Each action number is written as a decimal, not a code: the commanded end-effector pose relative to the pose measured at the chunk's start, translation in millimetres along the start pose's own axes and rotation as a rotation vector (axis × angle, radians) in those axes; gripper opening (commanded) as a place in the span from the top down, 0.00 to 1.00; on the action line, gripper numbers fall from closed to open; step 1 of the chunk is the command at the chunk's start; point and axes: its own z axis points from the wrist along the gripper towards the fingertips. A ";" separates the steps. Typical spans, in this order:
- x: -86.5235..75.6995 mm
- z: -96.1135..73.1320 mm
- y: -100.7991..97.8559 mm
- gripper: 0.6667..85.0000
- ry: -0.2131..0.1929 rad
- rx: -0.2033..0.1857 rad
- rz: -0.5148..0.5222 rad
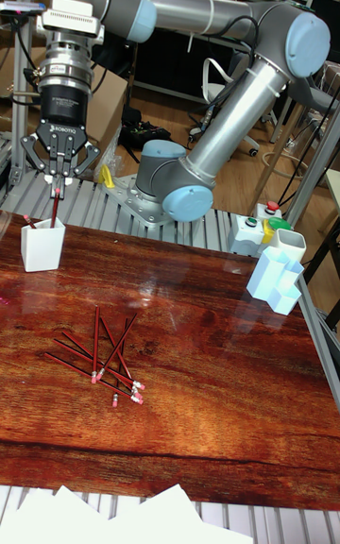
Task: Put the pen into the pen holder
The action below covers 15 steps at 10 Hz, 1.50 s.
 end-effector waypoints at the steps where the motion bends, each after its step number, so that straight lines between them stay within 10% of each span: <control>1: -3.1 -0.9 0.0 1.00 -0.023 -0.002 0.007; 7: 6.6 0.1 3.4 0.74 0.010 -0.016 -0.010; 13: 12.7 -0.2 2.9 0.72 0.039 -0.027 -0.051; 15: 25.1 -5.0 -12.2 0.69 0.136 -0.003 -0.078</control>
